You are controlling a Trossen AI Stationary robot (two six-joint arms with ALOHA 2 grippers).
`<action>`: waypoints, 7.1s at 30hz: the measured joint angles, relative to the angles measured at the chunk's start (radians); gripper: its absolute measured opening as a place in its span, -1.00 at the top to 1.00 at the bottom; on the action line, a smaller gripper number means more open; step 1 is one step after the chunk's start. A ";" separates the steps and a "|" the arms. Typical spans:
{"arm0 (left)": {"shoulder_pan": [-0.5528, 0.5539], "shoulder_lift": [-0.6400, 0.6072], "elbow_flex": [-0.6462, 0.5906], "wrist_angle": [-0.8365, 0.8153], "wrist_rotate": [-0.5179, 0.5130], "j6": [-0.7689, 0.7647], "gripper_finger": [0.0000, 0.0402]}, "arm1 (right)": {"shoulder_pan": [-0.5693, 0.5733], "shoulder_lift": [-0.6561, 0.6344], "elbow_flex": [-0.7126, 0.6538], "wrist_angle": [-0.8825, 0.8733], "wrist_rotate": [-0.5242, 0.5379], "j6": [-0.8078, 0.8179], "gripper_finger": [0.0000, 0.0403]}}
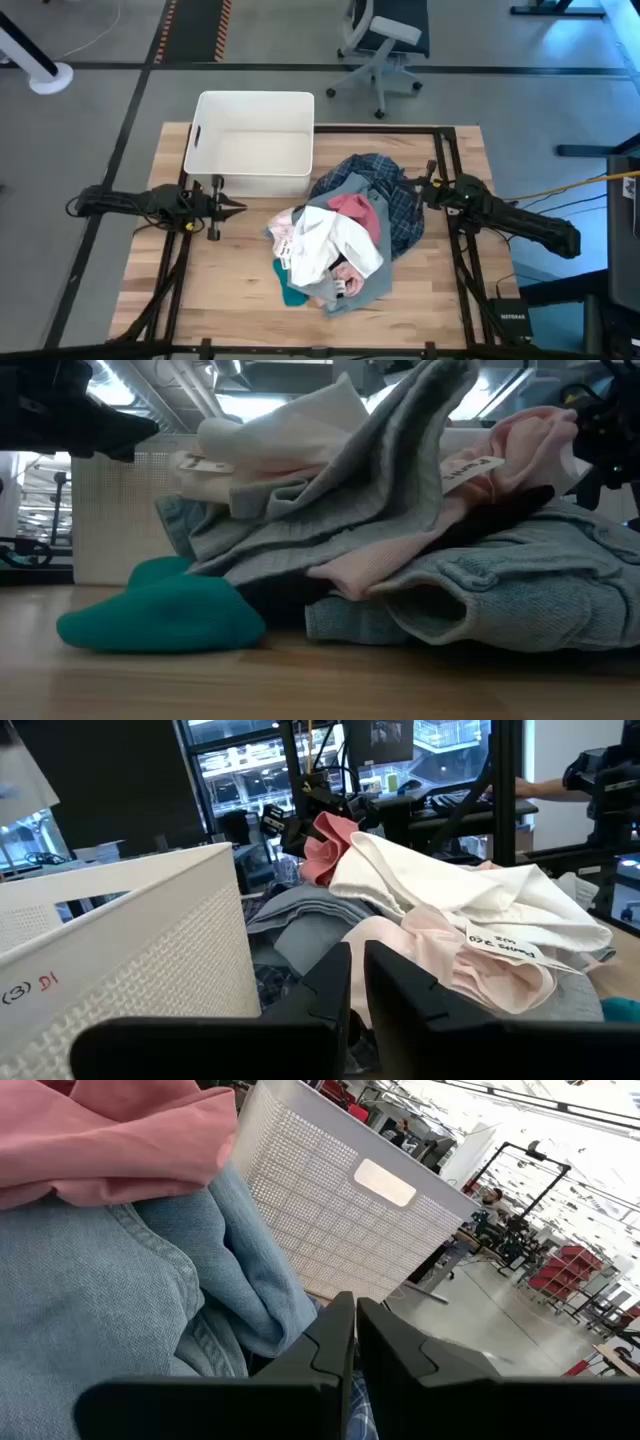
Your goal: Sort clothes
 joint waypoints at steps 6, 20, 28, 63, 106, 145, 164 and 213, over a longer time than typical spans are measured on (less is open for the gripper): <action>0.000 0.000 0.000 0.000 0.000 0.000 0.86 | 0.000 0.000 0.000 0.000 0.000 0.000 0.83; 0.000 0.000 0.000 0.000 0.000 0.000 0.86 | 0.000 0.000 0.000 0.000 0.000 0.000 0.83; 0.000 0.000 0.000 0.000 0.000 0.000 0.86 | 0.000 0.000 0.000 0.000 0.000 0.000 0.83; 0.000 0.000 0.000 0.000 0.000 0.000 0.86 | 0.000 0.000 0.000 0.000 0.000 0.000 0.83; -0.003 0.029 0.055 0.079 0.028 -0.441 0.86 | 0.000 0.000 0.000 -0.001 0.000 0.000 0.83; -0.132 1.143 0.616 0.228 -0.053 -0.313 0.86 | 0.000 0.000 0.000 -0.002 0.000 0.000 0.83; -0.163 1.184 0.640 0.349 -0.056 -0.437 0.21 | 0.000 0.000 0.000 -0.002 0.000 0.000 0.83; -0.169 1.545 0.941 -0.139 -0.098 -0.258 0.02 | 0.000 0.000 0.000 -0.002 0.000 0.000 0.83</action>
